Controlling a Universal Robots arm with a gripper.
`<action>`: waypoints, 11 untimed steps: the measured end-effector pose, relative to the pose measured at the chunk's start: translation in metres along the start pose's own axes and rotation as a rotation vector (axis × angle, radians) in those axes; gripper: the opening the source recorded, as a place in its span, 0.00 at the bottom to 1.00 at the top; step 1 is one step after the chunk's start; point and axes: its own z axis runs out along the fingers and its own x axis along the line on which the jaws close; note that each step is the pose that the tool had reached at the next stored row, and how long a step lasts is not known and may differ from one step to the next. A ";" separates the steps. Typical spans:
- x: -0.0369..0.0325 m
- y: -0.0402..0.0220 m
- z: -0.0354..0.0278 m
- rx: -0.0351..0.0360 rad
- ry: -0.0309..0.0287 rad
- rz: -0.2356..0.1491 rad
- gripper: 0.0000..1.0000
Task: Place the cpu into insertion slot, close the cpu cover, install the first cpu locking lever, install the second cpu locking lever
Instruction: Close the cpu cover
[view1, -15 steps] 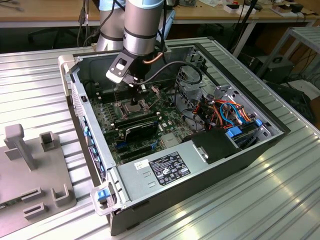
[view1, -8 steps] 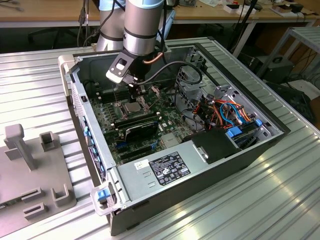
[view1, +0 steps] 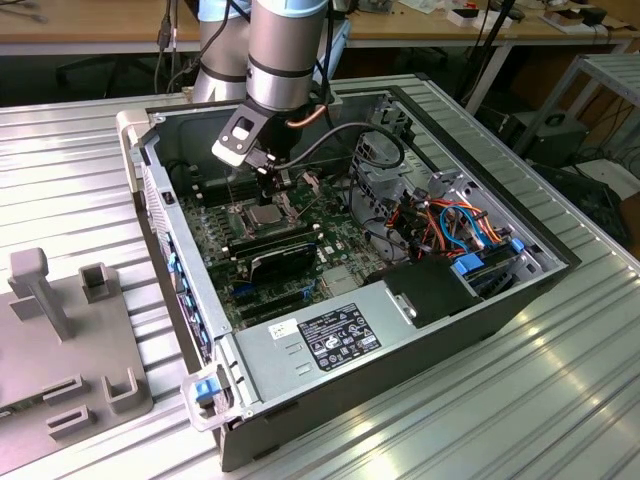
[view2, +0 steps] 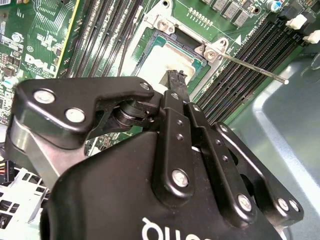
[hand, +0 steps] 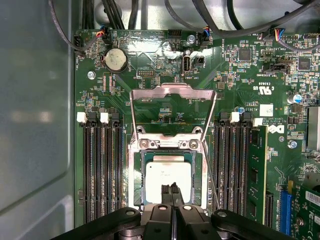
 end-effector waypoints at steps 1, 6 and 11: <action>0.0000 0.0000 0.0000 0.0001 0.0000 0.000 0.11; 0.0000 0.0000 -0.0021 0.0001 -0.0001 0.000 0.11; 0.0001 0.0000 -0.0068 0.0000 -0.0013 0.000 0.11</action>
